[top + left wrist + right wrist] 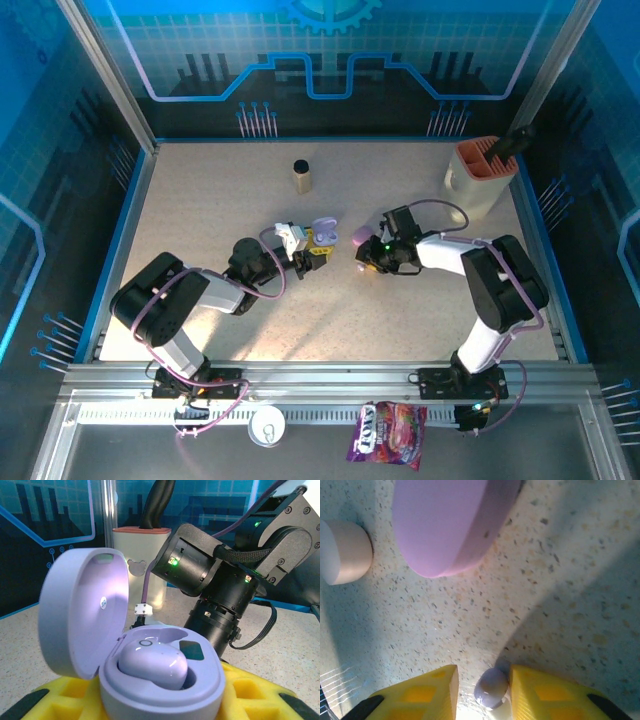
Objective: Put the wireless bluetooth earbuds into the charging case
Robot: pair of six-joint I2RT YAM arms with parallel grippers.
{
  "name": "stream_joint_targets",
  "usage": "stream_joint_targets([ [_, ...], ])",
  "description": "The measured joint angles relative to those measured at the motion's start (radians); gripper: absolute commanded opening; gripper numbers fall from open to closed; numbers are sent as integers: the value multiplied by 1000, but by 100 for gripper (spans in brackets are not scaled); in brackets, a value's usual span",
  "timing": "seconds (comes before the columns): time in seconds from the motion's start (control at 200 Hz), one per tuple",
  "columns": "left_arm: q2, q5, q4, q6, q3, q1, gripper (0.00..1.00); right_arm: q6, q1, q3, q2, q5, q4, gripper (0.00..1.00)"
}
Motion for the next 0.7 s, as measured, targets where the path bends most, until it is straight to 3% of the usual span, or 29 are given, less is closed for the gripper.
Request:
stream_joint_targets([
  [0.435, 0, 0, 0, 0, 0, 5, 30, -79, 0, 94, 48, 12, -54, 39],
  [0.7, 0, -1, 0, -20, -21, 70, 30, -302, 71, 254, 0, 270, -320, 46],
])
